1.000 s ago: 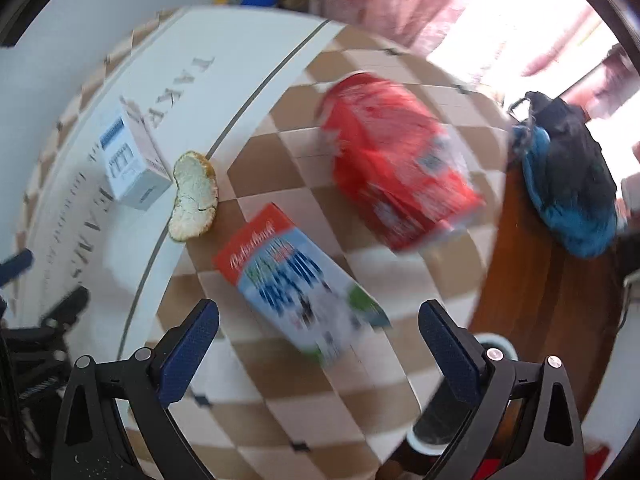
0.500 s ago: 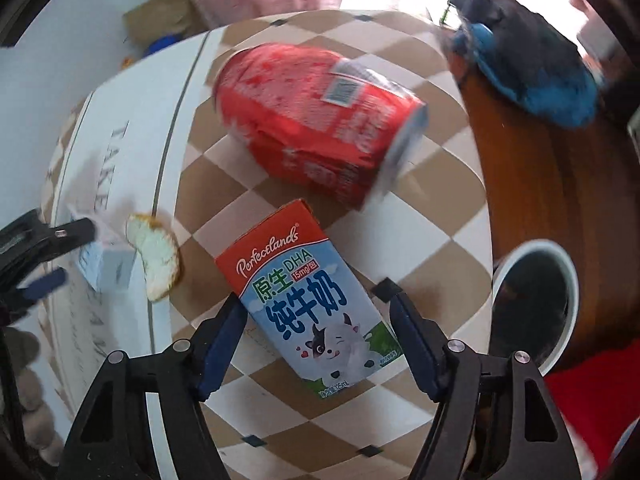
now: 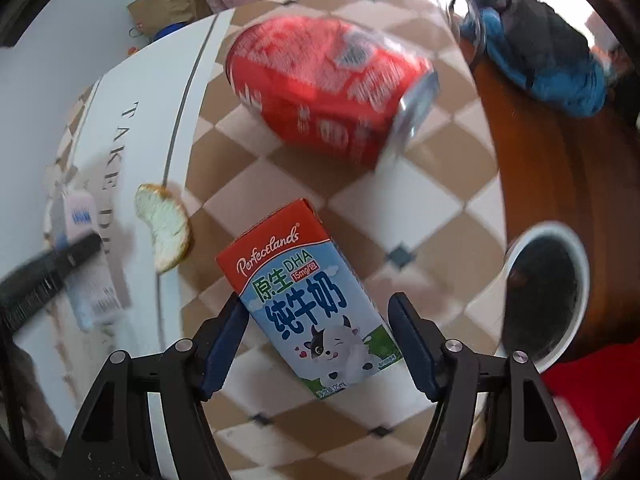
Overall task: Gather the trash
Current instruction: 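Grasp the white oligopeptide box with left tool while right tool grasps milk carton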
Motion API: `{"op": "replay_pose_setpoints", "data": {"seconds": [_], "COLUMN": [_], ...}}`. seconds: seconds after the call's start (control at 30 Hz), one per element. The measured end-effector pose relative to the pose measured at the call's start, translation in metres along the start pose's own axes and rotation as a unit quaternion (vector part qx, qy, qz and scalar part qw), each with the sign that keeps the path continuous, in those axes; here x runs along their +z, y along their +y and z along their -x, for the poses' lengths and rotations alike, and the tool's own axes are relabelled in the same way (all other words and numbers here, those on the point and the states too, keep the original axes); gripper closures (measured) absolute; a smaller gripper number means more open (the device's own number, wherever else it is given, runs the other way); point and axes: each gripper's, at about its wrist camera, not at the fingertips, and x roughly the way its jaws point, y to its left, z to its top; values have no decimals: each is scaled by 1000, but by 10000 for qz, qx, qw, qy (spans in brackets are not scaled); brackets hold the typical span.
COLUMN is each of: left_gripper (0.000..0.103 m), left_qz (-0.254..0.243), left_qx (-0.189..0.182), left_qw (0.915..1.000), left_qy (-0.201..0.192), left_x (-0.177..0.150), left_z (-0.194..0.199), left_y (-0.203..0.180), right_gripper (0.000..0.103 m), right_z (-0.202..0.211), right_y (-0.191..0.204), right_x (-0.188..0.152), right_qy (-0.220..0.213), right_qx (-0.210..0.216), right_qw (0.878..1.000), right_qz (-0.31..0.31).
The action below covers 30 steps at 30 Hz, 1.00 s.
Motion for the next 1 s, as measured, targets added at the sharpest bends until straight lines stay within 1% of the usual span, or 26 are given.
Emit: {"op": "replay_pose_setpoints", "data": {"seconds": [0.07, 0.1, 0.23, 0.3, 0.4, 0.5, 0.53, 0.57, 0.7, 0.77, 0.83, 1.0], "left_gripper": [67, 67, 67, 67, 67, 67, 68, 69, 69, 70, 70, 70], "left_qz": [-262, -312, -295, -224, -207, -164, -143, -118, -33, -26, -25, -82], "left_qx": [-3, -36, -197, -146, -91, -70, -71, -70, -36, -5, 6, 66], "left_qw": [9996, 9994, 9987, 9988, 9992, 9995, 9996, 9997, 9999, 10000, 10000, 9990], "left_qy": [76, 136, 376, 419, 340, 251, 226, 196, 100, 35, -46, -433], "left_x": [-7, -9, -14, -14, -14, -20, -21, -32, -44, -50, -56, -76], "left_z": [-2, -4, -22, -30, -30, -28, -27, -22, -16, -10, 0, 42], "left_y": [-4, -5, -8, -6, -8, -9, -9, -8, -8, -9, -10, -20], "right_gripper": [29, 29, 28, 28, 28, 29, 35, 41, 41, 42, 42, 42], "right_z": [-1, -1, -3, -5, -6, -8, -9, -11, -13, -11, -8, 23], "right_y": [-5, -5, 5, 14, 23, 27, 28, 30, 38, 37, 35, 33], "right_x": [-3, -4, -5, -7, -6, -6, -6, -6, -8, -7, -16, -36], "right_qy": [211, 213, 145, 75, -65, -145, -165, -169, -262, -278, -339, -727], "right_qx": [265, 278, -207, -462, -615, -624, -645, -660, -718, -660, -551, -318], "right_qw": [9993, 9993, 9987, 9955, 9918, 9913, 9913, 9912, 9911, 9924, 9937, 9935], "right_qz": [-183, -125, 447, 826, 1118, 1151, 1135, 1135, 1085, 999, 912, 810]}}
